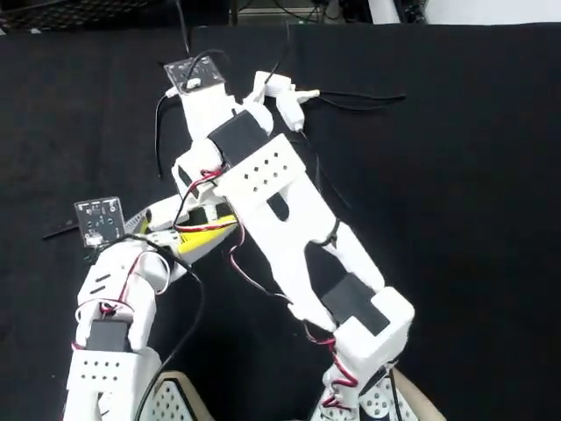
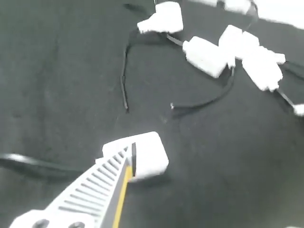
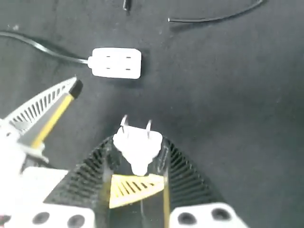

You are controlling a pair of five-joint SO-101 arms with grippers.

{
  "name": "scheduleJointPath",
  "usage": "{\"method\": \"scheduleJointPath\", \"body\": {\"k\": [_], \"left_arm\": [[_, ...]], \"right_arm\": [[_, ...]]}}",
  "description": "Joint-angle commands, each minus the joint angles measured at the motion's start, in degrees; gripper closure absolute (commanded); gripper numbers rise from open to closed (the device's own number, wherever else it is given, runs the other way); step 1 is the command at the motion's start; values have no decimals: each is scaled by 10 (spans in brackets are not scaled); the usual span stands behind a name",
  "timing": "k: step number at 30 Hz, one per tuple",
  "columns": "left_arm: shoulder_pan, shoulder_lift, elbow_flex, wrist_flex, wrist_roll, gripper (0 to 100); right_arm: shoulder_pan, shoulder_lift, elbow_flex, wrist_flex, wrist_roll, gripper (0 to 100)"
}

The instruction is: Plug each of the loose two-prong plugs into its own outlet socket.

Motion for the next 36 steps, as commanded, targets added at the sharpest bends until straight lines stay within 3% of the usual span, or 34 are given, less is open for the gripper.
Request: {"method": "scheduleJointPath", "body": {"k": [1,9,14,22,27,31,36], "left_arm": [[-20,-4,6,-57,5,388],[-15,-4,3,-34,5,388],[-14,-4,-13,-4,5,388],[2,-4,-11,0,3,388],[0,-4,-11,-3,4,388],[0,-4,-11,-4,4,388],[0,-4,-11,-4,4,388]], "right_arm": [[-5,-50,15,9,23,985],[-2,-28,68,-9,53,986],[44,16,67,-64,3,986],[98,54,67,-149,25,986],[98,39,54,-71,117,986],[113,29,18,-2,126,986],[150,-6,2,8,141,986]]}}
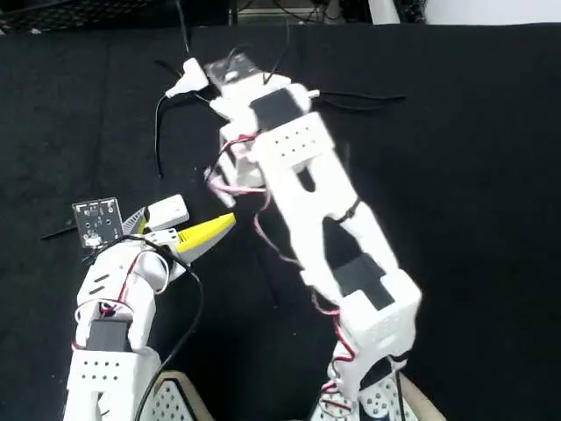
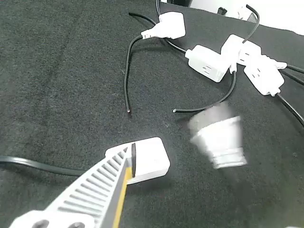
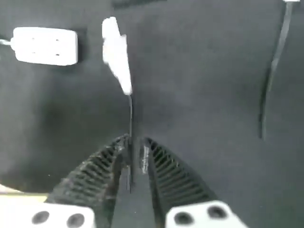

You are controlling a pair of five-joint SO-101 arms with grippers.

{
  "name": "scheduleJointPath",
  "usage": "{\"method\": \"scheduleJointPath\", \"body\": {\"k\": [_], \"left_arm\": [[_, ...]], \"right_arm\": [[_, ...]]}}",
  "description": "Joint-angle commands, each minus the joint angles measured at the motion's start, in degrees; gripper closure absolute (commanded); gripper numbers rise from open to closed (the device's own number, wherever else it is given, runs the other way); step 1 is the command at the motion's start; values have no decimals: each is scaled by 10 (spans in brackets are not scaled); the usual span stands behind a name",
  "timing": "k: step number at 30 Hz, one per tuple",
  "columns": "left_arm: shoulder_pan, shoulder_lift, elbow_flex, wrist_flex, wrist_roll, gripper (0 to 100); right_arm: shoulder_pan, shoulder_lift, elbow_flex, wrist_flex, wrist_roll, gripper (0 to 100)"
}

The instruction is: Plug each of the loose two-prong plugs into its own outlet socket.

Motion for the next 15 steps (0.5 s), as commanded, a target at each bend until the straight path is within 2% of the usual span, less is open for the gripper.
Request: {"method": "scheduleJointPath", "body": {"k": [1,4,9,15], "left_arm": [[3,-4,-14,-2,5,388],[3,-4,-14,-2,5,388],[-3,-4,-14,-3,5,388],[-71,-4,-18,1,6,388]], "right_arm": [[22,-64,-31,12,31,986],[20,-89,-25,11,58,986],[4,-64,29,4,56,983],[0,44,68,-91,55,979]]}}
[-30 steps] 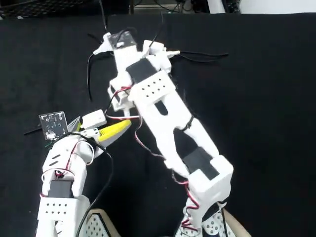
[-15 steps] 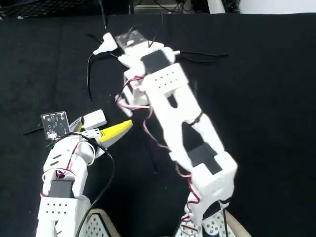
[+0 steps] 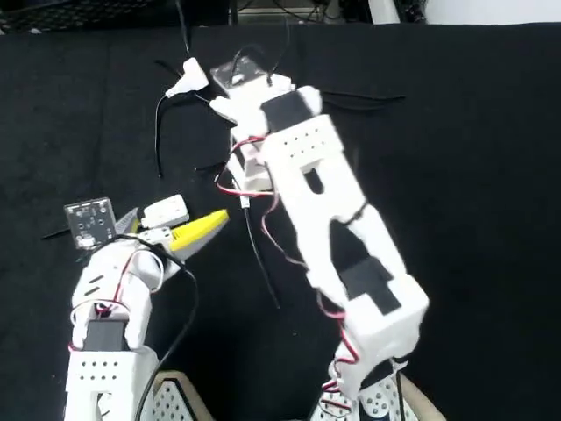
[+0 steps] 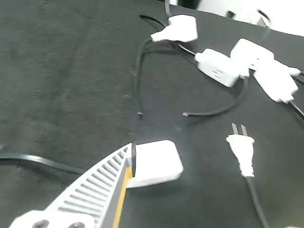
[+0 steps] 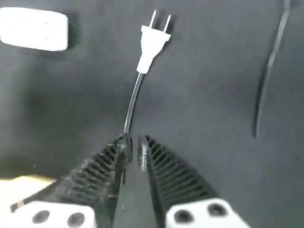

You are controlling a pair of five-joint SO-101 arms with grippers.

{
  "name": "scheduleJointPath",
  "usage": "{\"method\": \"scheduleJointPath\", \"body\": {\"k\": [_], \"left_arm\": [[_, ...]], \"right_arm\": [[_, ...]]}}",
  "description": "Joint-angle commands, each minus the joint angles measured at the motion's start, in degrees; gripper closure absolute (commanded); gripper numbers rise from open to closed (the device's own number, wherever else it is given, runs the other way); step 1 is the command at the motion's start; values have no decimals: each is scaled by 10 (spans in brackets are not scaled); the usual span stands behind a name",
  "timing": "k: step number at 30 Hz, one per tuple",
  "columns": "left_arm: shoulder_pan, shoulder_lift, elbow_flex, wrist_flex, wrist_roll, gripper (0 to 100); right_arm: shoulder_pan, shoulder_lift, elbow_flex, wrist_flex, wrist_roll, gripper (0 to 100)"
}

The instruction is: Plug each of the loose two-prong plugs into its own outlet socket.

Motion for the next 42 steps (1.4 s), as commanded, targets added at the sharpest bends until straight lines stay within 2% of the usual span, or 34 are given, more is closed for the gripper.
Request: {"method": "scheduleJointPath", "body": {"k": [1,5,8,14,30,36,42], "left_arm": [[-52,-4,-18,1,6,388],[-88,-4,-15,2,6,388],[-89,-4,-15,-2,6,388],[-90,-4,-14,-3,57,388],[-90,-4,-14,-3,59,388],[-90,-4,-14,-3,61,388],[-90,-4,-14,-3,61,388]], "right_arm": [[-6,53,-2,-47,1,964],[-12,126,-62,-39,-79,844],[-23,168,-133,-11,-80,796],[-47,242,-255,-4,-84,819],[-30,444,-536,45,-79,818],[-18,471,-584,64,-78,818],[-21,473,-545,55,-47,818]]}}
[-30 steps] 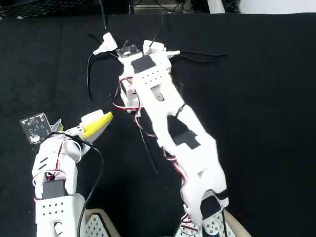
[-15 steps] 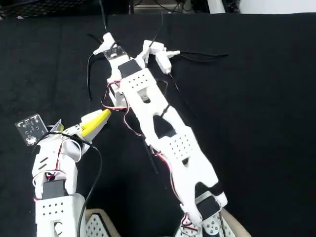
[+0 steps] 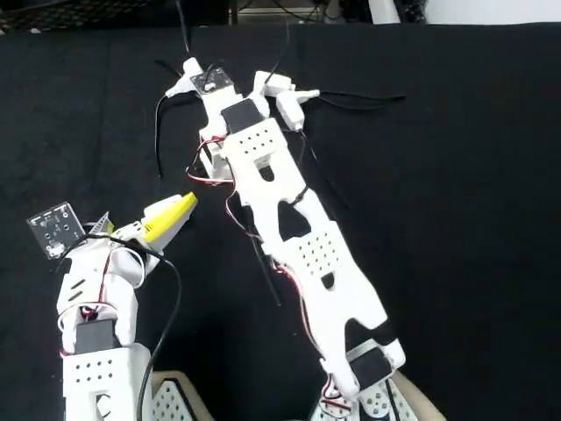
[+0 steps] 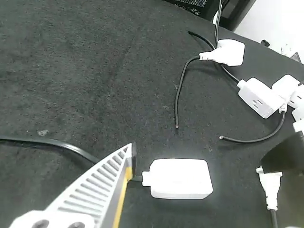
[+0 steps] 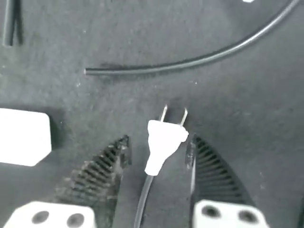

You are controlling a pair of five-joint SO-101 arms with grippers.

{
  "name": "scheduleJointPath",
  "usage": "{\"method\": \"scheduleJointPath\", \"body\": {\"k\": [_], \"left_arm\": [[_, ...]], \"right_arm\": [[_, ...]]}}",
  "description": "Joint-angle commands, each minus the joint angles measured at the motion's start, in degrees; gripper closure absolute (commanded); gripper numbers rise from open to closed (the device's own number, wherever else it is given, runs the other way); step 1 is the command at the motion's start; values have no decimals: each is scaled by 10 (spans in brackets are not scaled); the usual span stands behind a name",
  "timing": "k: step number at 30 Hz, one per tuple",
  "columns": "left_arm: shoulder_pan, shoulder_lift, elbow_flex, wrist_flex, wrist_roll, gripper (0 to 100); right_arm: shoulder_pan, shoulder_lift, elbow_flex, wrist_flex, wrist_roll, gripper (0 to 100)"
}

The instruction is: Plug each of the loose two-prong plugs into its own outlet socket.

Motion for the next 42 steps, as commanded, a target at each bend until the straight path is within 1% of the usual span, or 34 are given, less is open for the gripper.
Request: {"method": "scheduleJointPath", "body": {"k": [1,5,15,17,20,21,24,28,31,35,38,42], "left_arm": [[-7,-4,-13,-3,7,388],[-7,-4,-13,-3,7,388],[-7,-5,-13,-3,7,388],[-7,-5,-13,-3,7,388],[-7,-5,-13,-2,7,388],[-7,-5,-13,-2,7,388],[-7,-5,-13,-2,7,388],[-7,-5,-13,-2,7,388],[-7,-5,-13,-2,7,388],[-7,-5,-13,-2,7,388],[-6,-5,-13,-2,7,388],[-6,-5,-13,-2,7,388]], "right_arm": [[4,-5,16,-5,7,818],[7,7,36,-15,7,818],[7,41,32,-30,7,822],[7,42,32,-28,11,864],[7,42,32,-29,11,974],[7,42,32,-29,11,991],[9,42,32,-27,15,987],[17,37,24,-24,47,987],[19,15,-29,8,55,987],[19,-44,-90,13,55,987],[13,-109,-70,13,55,987],[3,-203,19,13,55,987]]}}
